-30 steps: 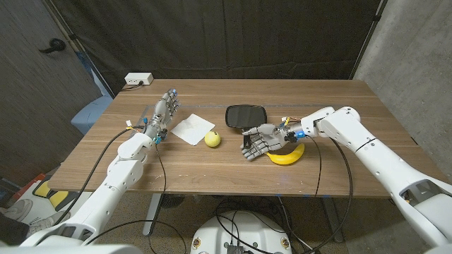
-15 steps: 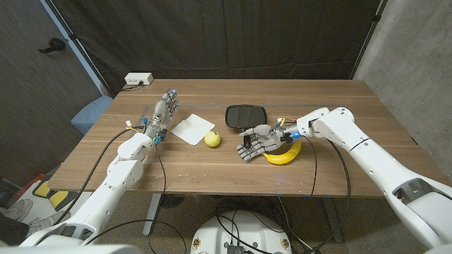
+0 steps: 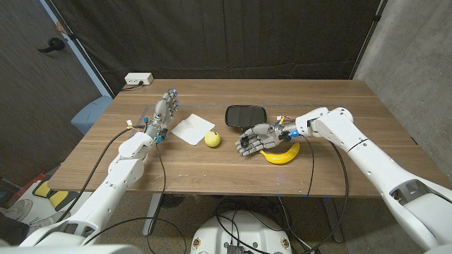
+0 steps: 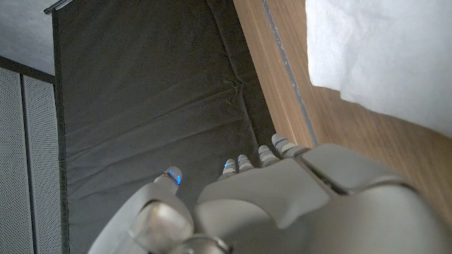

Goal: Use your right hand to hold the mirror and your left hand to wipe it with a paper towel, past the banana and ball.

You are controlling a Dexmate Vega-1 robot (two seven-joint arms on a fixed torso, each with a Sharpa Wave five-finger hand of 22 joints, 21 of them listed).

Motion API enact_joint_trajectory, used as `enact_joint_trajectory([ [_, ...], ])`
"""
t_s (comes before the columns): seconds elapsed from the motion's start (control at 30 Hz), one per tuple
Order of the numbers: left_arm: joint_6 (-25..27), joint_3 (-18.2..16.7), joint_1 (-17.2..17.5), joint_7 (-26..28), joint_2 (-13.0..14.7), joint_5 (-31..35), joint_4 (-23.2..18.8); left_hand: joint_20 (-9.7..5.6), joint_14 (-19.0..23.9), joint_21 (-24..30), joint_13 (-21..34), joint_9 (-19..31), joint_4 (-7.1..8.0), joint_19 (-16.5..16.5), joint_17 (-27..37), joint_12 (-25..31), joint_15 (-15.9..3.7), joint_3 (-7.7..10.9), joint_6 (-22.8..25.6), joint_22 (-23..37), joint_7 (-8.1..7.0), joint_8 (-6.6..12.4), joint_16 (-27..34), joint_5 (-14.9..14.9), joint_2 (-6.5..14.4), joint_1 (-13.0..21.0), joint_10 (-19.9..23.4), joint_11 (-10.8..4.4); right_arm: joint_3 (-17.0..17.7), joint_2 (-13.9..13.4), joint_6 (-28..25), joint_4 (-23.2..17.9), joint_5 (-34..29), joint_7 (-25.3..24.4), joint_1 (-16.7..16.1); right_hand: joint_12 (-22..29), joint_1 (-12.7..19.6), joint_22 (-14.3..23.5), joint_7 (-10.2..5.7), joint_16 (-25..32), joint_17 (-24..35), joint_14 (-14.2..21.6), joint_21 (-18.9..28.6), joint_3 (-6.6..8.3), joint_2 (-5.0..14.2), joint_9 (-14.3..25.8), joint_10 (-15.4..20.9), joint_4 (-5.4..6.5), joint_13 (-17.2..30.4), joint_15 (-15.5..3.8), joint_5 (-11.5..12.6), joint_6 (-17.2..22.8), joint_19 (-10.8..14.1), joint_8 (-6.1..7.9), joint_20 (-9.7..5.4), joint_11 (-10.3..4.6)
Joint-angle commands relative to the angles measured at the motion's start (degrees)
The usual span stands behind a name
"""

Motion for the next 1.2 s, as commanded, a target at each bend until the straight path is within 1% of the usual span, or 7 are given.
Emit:
enact_joint_trajectory([
  [0.03, 0.41, 0.4, -0.7, -0.09, -0.29, 0.47, 0.3, -0.99, -4.79, -0.37, 0.32, 0.26, -0.01, 0.17, 0.12, -0.13, -1.85, 0.12, -4.86, 0.1, 0.33, -0.13, -0.03, -0.24, 4.5, -0.22, -3.32, 0.45, 4.38, 1.85, 0.34, -2.4, 1.19, -6.74, -3.5, 0.94, 2.61, 1.86, -0.43, 2.95, 1.59, 6.68, 3.75, 3.4, 0.07, 0.36, 5.12, 3.93, 0.43, -6.16, 0.35, 3.49, 2.2, 0.77, -6.56, -0.78],
  [0.17, 0.54, 0.48, -0.81, 0.06, -0.3, 0.66, 0.11, -1.03, -4.78, -0.37, 0.31, 0.26, -0.01, 0.21, 0.12, -0.11, -1.87, 0.11, -4.91, 0.1, 0.35, -0.14, -0.02, -0.24, 4.5, -0.22, -3.29, 0.48, 5.71, 2.36, 0.9, -3.4, 1.42, -8.99, -4.77, 1.91, 6.9, 4.17, -1.05, 7.45, 5.16, 11.76, 7.78, 7.08, 0.03, 0.49, 10.02, 5.52, 1.74, -7.27, -0.28, 6.97, 3.56, 0.96, -7.36, -1.67],
  [0.3, 0.55, 0.64, -1.06, -0.11, -0.32, 0.82, 0.26, -1.0, -4.81, -0.4, 0.31, 0.26, -0.01, 0.18, 0.12, -0.13, -1.9, 0.11, -4.91, 0.1, 0.34, -0.14, -0.03, -0.24, 4.49, -0.22, -3.33, 0.43, 6.48, 2.69, 1.92, -3.7, 1.69, -10.1, -5.54, 3.57, 12.91, 7.5, -1.72, 12.34, 9.4, 16.11, 12.77, 9.27, -0.3, 0.87, 14.63, 4.4, 3.9, -7.54, -1.31, 11.24, 4.44, 1.1, -7.3, -2.6],
  [0.63, -1.46, 1.31, -1.52, 1.17, 0.04, 3.81, 0.67, -1.43, -4.63, -0.5, 0.31, 0.25, -0.31, 0.12, 0.06, -0.09, -2.11, 0.23, -4.98, 0.08, 0.01, -0.14, 0.02, -0.26, 4.43, 0.11, -3.27, 0.15, 8.91, 3.45, 3.94, -6.3, 1.43, -15.28, -8.87, 10.1, 20.81, 15.11, -2.8, 21.77, 19.81, 22.66, 24.5, 6.82, -1.18, 4.05, 25.06, 2.83, 11.12, -7.61, -1.61, 19.11, 3.6, 1.03, -7.01, -5.4],
  [0.83, -0.69, 1.31, 0.12, 5.93, 1.41, 7.98, -3.0, -0.66, 2.32, 0.05, 0.24, 0.1, -5.59, 3.43, -0.23, 0.85, -2.87, 1.91, -1.18, -0.18, -1.61, 0.76, 0.96, -1.68, 1.93, 7.33, 1.27, -0.9, 10.61, 4.5, 4.82, -7.56, 1.83, -18.47, -11.03, 12.33, 21.95, 17.25, -3.87, 23.51, 22.37, 23.65, 28.42, 5.08, -1.41, 6.39, 27.35, 3.08, 14.07, -7.59, -1.25, 21.62, 2.58, 1.84, -6.9, -6.76],
  [0.93, 0.34, 1.28, 1.47, 8.3, 2.33, 10.18, -5.99, 1.07, 9.47, 0.67, 0.28, 0.06, -9.75, 6.18, 0.02, 1.88, -2.59, 4.01, 7.91, 0.21, -1.32, 2.39, 1.43, -4.54, 2.3, 14.2, 8.73, -1.45, 11.18, 4.91, 5.68, -7.97, 1.94, -19.56, -11.86, 13.63, 22.42, 18.16, -4.15, 24.91, 24.07, 24.84, 30.62, 4.23, -1.56, 7.66, 29.11, 3.21, 15.49, -7.56, -1.07, 22.23, 2.93, 2.13, -6.95, -7.46],
  [1.2, 7.07, 1.26, 4.65, 11.69, 7.21, 16.51, -15.52, 2.29, 19.89, 2.28, 0.58, 0.12, -13.49, 9.46, 0.44, 3.4, -3.18, 5.63, 20.1, 1.05, 0.7, 3.36, 2.48, -9.11, 1.62, 20.57, 22.72, -0.94, 12.28, 5.87, 10.4, -8.21, 1.81, -21.39, -14.13, 15.35, 23.0, 19.31, -4.54, 26.61, 26.76, 25.55, 33.67, 2.73, -2.13, 9.66, 31.14, 3.11, 17.51, -7.51, -0.67, 23.96, 2.31, 2.72, -6.92, -7.6],
])
